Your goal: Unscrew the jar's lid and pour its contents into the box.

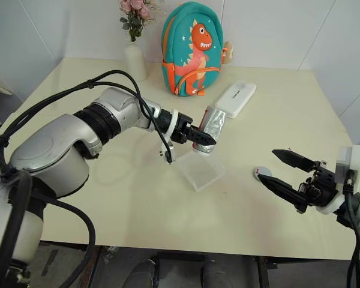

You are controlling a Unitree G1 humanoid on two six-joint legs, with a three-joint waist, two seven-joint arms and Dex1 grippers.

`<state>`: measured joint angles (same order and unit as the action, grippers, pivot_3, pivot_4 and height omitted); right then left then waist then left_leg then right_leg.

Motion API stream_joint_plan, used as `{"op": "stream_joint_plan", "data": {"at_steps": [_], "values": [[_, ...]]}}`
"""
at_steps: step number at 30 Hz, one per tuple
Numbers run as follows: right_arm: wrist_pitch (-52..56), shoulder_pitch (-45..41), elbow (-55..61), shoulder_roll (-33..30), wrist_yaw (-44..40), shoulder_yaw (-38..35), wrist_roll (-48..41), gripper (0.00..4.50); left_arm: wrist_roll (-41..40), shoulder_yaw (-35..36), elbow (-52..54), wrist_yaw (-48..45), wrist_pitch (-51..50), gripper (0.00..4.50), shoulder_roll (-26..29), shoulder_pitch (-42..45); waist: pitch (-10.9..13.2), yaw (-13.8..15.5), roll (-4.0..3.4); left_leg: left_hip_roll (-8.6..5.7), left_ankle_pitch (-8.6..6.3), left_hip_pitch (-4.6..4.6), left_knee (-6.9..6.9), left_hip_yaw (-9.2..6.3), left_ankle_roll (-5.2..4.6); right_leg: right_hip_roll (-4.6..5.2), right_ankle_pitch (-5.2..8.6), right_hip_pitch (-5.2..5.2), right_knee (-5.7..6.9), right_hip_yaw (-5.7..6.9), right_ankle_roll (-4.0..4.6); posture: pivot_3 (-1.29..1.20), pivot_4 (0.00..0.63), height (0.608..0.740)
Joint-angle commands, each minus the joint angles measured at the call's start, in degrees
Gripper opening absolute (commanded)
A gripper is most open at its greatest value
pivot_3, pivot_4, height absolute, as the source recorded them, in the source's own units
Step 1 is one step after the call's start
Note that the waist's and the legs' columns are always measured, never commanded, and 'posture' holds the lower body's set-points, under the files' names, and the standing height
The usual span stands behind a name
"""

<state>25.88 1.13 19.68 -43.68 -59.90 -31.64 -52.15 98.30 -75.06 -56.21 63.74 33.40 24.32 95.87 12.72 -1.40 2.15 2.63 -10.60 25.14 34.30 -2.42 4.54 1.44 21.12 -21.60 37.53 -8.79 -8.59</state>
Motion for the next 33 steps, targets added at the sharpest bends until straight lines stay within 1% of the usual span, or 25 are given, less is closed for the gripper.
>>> {"op": "stream_joint_plan", "data": {"at_steps": [1, 7, 13, 17, 23, 25, 28, 32, 33], "values": [[-1.56, -0.93, -0.35, -0.39, -0.78, 0.03, 0.75, 4.46, 0.89, 1.01, 1.22, 1.18, -8.20, 2.06, 1.39, -1.03, 0.00, -0.05, 0.00, 0.00, 0.00, -0.03, 0.01, 0.01, 0.00, 0.00, 0.00, 0.00, 0.03, 0.00, 0.00, 0.00, 0.150, 0.740], [-1.69, -2.20, -1.21, -0.58, -1.06, 0.66, 1.31, 4.46, -0.11, 2.16, 1.15, 2.96, -12.95, 2.06, 1.92, -2.58, 0.00, 0.00, -0.01, 0.00, 0.01, -0.03, 0.15, 0.00, 0.01, 0.00, 0.00, 0.00, 0.19, 0.00, 0.00, 0.00, 0.150, 0.740], [-1.72, -4.42, -2.48, -1.40, -1.49, 1.49, 1.90, 4.46, 0.06, 2.80, 5.63, 8.69, -16.58, 2.06, 3.24, -3.89, 0.00, -0.08, -0.01, 0.00, 0.00, -0.02, 0.28, 0.00, 0.00, 0.00, 0.00, 0.01, 0.29, 0.00, 0.00, 0.00, 0.150, 0.740], [-1.57, -5.16, -2.83, -1.41, -1.90, 1.63, 2.13, 4.46, 0.11, 2.60, 7.19, 9.38, -17.05, 2.06, 3.61, -4.24, 0.00, -0.03, -0.01, 0.00, 0.00, -0.03, 0.41, 0.00, 0.00, 0.00, 0.00, 0.01, 0.41, 0.01, 0.00, 0.00, 0.150, 0.740], [-1.43, -4.96, -1.92, -0.48, -1.09, 2.18, 2.25, 4.46, -0.36, 2.72, 4.51, 9.07, -18.01, 2.06, 2.41, -4.60, 0.00, -0.13, -0.01, 0.00, 0.00, -0.03, 0.47, 0.00, 0.00, 0.00, -0.02, 0.02, 0.43, 0.00, -0.03, 0.00, 0.150, 0.740], [-1.43, -4.89, -1.74, -0.37, -0.91, 2.27, 2.27, 4.46, 0.63, 1.82, 4.45, 9.75, -18.67, 2.06, 2.63, -5.14, 0.00, -0.14, -0.01, 0.00, 0.00, -0.02, 0.48, 0.00, 0.00, 0.00, -0.02, 0.02, 0.43, 0.00, -0.03, 0.00, 0.150, 0.740], [-1.48, -5.13, -1.92, -0.41, -0.89, 2.46, 2.37, 4.46, -0.11, 1.97, -0.95, 8.82, -19.17, 2.06, 0.93, -4.66, 0.00, -0.11, -0.01, 0.00, 0.00, -0.02, 0.48, 0.00, -0.01, 0.00, -0.02, 0.02, 0.43, 0.00, -0.03, 0.00, 0.150, 0.740], [-1.41, -5.47, -1.83, -0.34, -0.60, 2.93, 2.46, 4.46, 3.07, -0.97, -1.06, 11.75, -21.57, 2.06, 0.50, -5.05, 0.00, -0.12, -0.01, -0.01, -0.01, -0.01, 0.50, 0.00, -0.02, 0.00, -0.02, 0.03, 0.42, 0.00, -0.03, 0.00, 0.150, 0.740], [-1.47, -5.58, -1.90, -0.29, -0.54, 2.99, 2.48, 4.46, 1.85, -0.19, -3.12, 10.80, -21.06, 2.06, -0.26, -4.43, 0.00, -0.11, -0.01, -0.01, -0.01, -0.01, 0.50, 0.00, -0.02, 0.00, -0.02, 0.02, 0.42, 0.00, -0.03, 0.00, 0.150, 0.740]]}}
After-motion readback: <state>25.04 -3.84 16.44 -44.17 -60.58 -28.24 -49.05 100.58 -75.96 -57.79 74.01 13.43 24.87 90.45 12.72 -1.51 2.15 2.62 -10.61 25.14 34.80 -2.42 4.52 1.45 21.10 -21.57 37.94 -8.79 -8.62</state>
